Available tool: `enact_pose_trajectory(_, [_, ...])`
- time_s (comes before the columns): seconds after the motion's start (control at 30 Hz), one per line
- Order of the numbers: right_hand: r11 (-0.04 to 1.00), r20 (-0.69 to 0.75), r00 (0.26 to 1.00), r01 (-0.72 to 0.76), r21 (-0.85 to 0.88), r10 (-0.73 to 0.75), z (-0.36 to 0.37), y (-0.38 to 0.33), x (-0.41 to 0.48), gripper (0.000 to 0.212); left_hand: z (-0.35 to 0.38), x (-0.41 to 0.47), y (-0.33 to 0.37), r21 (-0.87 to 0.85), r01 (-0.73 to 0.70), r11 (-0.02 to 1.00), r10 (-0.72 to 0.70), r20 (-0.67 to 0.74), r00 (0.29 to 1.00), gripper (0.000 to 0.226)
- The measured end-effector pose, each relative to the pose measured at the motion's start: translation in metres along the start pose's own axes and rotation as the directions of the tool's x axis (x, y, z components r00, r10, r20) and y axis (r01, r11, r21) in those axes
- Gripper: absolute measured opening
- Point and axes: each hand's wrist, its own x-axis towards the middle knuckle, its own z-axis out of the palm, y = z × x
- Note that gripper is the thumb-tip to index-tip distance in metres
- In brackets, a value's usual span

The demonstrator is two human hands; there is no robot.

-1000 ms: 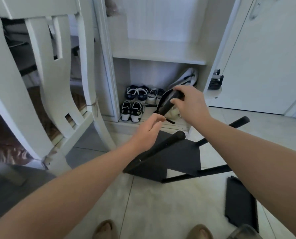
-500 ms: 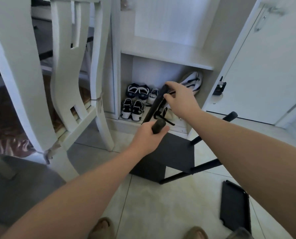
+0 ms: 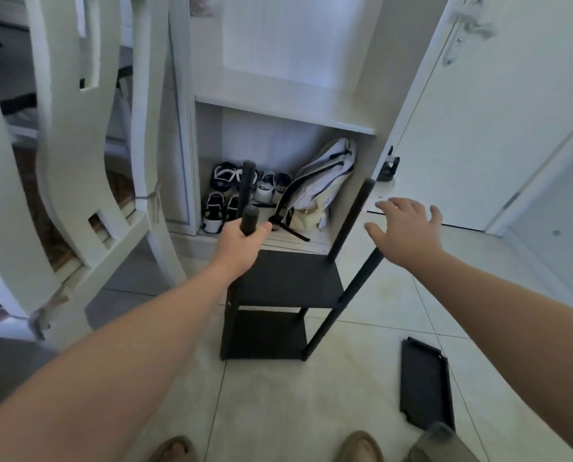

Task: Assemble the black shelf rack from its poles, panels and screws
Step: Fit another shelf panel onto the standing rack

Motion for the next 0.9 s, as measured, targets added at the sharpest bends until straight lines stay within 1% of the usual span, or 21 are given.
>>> enact_pose_trajectory(0.03, [0.998, 0.02, 0.998, -0.053, 0.033, 0.052, 0.005, 0.009, -0.001, 0.055, 0.001, -0.001, -0.004, -0.015, 0.015, 1.0, -0.015, 0.001, 1.0, 0.037])
enact_pose_trajectory(0.07, [0.987, 0.047, 0.993, -0.111, 0.118, 0.106, 0.01, 0.017, -0.002, 0.06, 0.002, -0.002, -0.007, -0.028, 0.024, 0.999, -0.024, 0.005, 1.0, 0.037])
enact_pose_trajectory(0.1, [0.955, 0.083, 0.984, -0.171, 0.243, 0.155, 0.014, 0.022, -0.003, 0.066, 0.003, -0.002, -0.008, -0.034, 0.022, 0.999, -0.022, 0.015, 1.0, 0.037])
enact_pose_trajectory(0.17, [0.832, 0.166, 0.962, -0.27, 0.485, 0.215, 0.023, 0.03, -0.003, 0.077, 0.006, -0.001, -0.009, -0.032, 0.015, 0.999, -0.014, 0.049, 0.999, 0.037])
enact_pose_trajectory(0.2, [0.77, 0.203, 0.951, -0.309, 0.559, 0.234, 0.029, 0.033, -0.003, 0.081, 0.007, 0.001, -0.008, -0.024, 0.022, 0.999, -0.02, 0.067, 0.998, 0.036])
enact_pose_trajectory(0.27, [0.691, 0.254, 0.935, -0.353, 0.63, 0.246, 0.039, 0.038, -0.002, 0.08, 0.008, 0.007, -0.004, -0.016, 0.036, 0.999, -0.035, 0.088, 0.996, 0.034])
enact_pose_trajectory(0.33, [0.649, 0.291, 0.928, -0.371, 0.664, 0.233, 0.05, 0.04, 0.0, 0.065, 0.011, 0.013, -0.003, -0.006, 0.057, 0.998, -0.056, 0.079, 0.995, 0.031])
enact_pose_trajectory(0.4, [0.618, 0.317, 0.93, -0.361, 0.699, 0.185, 0.063, 0.044, 0.003, 0.041, 0.014, 0.016, -0.003, 0.035, 0.083, 0.996, -0.084, 0.033, 0.996, 0.03])
enact_pose_trajectory(0.43, [0.609, 0.323, 0.934, -0.348, 0.712, 0.157, 0.071, 0.047, 0.004, 0.033, 0.015, 0.018, -0.004, 0.064, 0.092, 0.994, -0.093, 0.006, 0.996, 0.031])
enact_pose_trajectory(0.47, [0.604, 0.324, 0.937, -0.335, 0.723, 0.133, 0.079, 0.05, 0.005, 0.029, 0.016, 0.019, -0.005, 0.092, 0.097, 0.991, -0.096, -0.018, 0.995, 0.032])
enact_pose_trajectory(0.57, [0.57, 0.329, 0.939, -0.324, 0.755, 0.099, 0.104, 0.055, 0.006, 0.031, 0.014, 0.022, -0.01, 0.203, 0.107, 0.973, -0.101, -0.042, 0.994, 0.034])
enact_pose_trajectory(0.63, [0.557, 0.334, 0.937, -0.33, 0.762, 0.099, 0.122, 0.056, 0.004, 0.028, 0.011, 0.023, -0.016, 0.316, 0.126, 0.94, -0.128, -0.013, 0.992, 0.031])
enact_pose_trajectory(0.73, [0.559, 0.346, 0.933, -0.339, 0.757, 0.098, 0.146, 0.056, 0.001, 0.019, 0.013, 0.023, -0.03, 0.445, 0.204, 0.872, -0.251, 0.049, 0.967, 0.029])
enact_pose_trajectory(0.77, [0.564, 0.356, 0.93, -0.343, 0.751, 0.091, 0.152, 0.055, 0.0, 0.017, 0.014, 0.023, -0.037, 0.465, 0.254, 0.848, -0.31, 0.046, 0.95, 0.031])
enact_pose_trajectory(0.83, [0.588, 0.378, 0.923, -0.347, 0.731, 0.075, 0.162, 0.053, -0.005, 0.014, 0.019, 0.022, -0.047, 0.464, 0.365, 0.807, -0.407, -0.012, 0.913, 0.034])
enact_pose_trajectory(0.9, [0.6, 0.364, 0.928, -0.337, 0.725, 0.08, 0.171, 0.05, -0.011, 0.017, 0.022, 0.024, -0.051, 0.445, 0.414, 0.794, -0.428, -0.074, 0.901, 0.037])
